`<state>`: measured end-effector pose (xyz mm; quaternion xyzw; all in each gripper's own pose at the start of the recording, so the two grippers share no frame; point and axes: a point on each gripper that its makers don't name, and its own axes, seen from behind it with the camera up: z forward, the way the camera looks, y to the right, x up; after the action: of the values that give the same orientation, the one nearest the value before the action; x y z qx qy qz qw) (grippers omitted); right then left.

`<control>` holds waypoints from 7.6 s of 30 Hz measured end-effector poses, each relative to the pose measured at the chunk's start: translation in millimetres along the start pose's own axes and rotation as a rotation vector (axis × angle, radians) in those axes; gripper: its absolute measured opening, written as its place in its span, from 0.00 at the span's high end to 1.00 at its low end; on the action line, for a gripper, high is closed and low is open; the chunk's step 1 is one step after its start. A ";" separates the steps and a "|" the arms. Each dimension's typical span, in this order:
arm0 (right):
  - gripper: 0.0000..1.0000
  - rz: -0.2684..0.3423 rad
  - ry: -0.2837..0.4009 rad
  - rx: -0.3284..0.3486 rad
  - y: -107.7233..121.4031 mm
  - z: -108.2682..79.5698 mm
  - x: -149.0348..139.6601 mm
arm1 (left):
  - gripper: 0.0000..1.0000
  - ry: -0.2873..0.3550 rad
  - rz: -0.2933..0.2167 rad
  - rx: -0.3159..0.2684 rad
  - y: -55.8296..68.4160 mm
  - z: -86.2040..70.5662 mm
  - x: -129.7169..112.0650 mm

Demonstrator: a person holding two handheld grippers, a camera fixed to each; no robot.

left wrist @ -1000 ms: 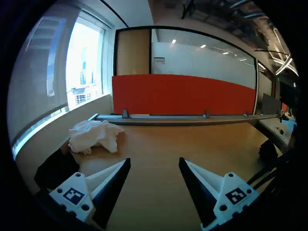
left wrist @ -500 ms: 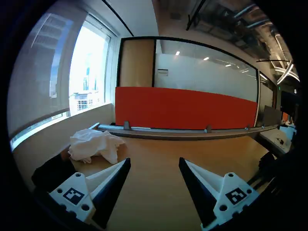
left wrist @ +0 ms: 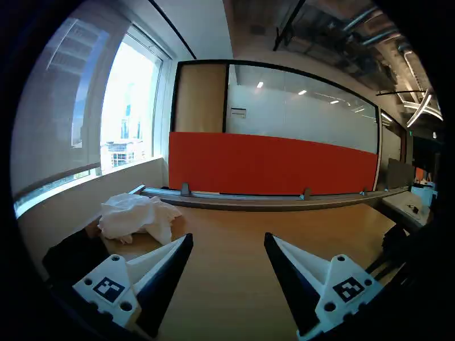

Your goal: Fold towel

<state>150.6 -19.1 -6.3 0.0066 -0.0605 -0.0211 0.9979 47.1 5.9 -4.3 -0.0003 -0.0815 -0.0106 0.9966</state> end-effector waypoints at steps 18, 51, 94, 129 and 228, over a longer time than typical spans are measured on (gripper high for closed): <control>0.00 0.023 0.022 -0.021 -6.5 -5.6 -22.3 | 0.07 0.098 0.050 -0.020 7.0 5.3 -38.8; 0.00 0.047 0.063 -0.016 -7.2 3.5 -40.6 | 0.07 0.187 0.035 0.001 -1.5 18.1 -94.9; 0.00 0.010 0.118 0.000 -9.5 15.5 -55.2 | 0.07 0.168 0.061 0.005 -1.5 25.8 -108.9; 0.00 0.057 0.103 -0.004 10.7 25.0 -147.1 | 0.07 0.169 0.062 0.005 -1.3 26.4 -110.2; 0.00 0.058 0.101 -0.012 10.7 25.6 -156.8 | 0.07 0.165 0.062 0.004 -3.1 22.9 -102.8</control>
<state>-7.6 -1.9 0.4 0.0000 -0.0100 0.0081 0.9999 -58.1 5.0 1.6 0.0003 0.0009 0.0202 0.9998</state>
